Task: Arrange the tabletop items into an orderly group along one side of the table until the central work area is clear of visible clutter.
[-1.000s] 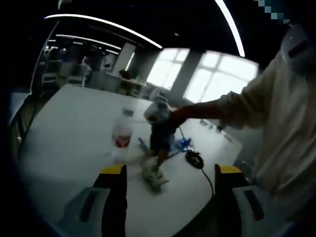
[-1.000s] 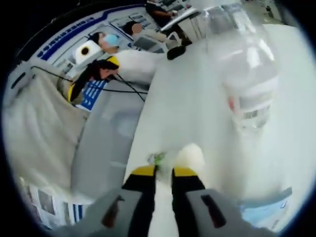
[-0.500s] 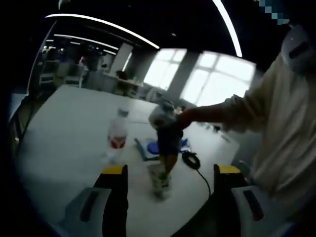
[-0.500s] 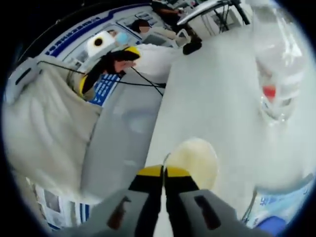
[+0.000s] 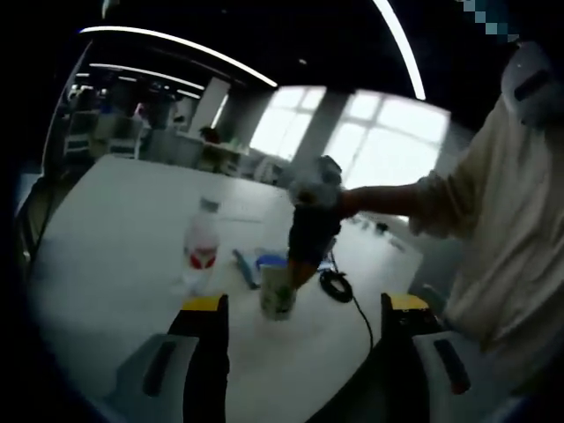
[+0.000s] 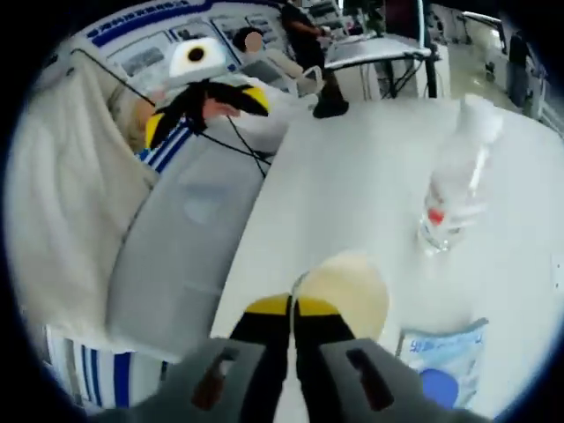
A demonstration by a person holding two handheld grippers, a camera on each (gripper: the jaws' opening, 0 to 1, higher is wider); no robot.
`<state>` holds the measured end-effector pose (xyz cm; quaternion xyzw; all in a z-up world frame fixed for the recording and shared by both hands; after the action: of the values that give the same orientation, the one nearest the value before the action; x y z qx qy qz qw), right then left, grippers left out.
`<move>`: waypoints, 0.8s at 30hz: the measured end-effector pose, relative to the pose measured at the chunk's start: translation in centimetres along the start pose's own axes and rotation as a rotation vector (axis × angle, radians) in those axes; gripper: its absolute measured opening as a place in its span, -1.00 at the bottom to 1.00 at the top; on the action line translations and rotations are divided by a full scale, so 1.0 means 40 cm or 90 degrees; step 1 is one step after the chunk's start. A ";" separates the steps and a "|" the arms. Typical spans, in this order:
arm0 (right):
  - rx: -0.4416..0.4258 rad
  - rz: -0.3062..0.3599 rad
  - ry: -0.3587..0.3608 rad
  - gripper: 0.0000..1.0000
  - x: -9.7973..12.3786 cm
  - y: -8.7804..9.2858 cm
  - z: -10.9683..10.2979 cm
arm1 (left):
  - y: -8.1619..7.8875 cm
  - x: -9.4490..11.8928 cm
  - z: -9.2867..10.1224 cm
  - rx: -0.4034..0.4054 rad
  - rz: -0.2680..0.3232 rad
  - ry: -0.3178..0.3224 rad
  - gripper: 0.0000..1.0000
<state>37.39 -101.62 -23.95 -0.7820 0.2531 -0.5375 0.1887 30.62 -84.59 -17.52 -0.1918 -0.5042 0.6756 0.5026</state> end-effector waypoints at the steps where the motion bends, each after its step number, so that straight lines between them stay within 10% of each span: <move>1: 0.021 -0.013 0.030 -1.00 0.010 -0.005 0.008 | -0.002 -0.001 0.001 0.000 0.001 0.002 0.34; 12: 0.114 -0.063 0.192 -1.00 0.054 -0.048 0.070 | -0.007 0.000 0.003 -0.004 0.004 0.006 0.33; 24: 0.200 -0.160 0.259 -1.00 0.059 -0.043 0.153 | -0.007 0.007 -0.002 0.000 0.011 -0.001 0.32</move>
<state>44.16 -101.51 -23.35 -0.6445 0.1005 -0.7353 0.1842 30.70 -84.31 -17.24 -0.1958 -0.5029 0.6800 0.4964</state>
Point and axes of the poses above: the point that each gripper's makers call its tool centre point, and the gripper's own axes: x roughly backward along the fingers, z roughly to its right, y roughly out of its underside, the point moved 4 cm from there along x, roughly backward along the fingers, and after that the axes turned 2 degrees about -y, right-handed, at the moved point
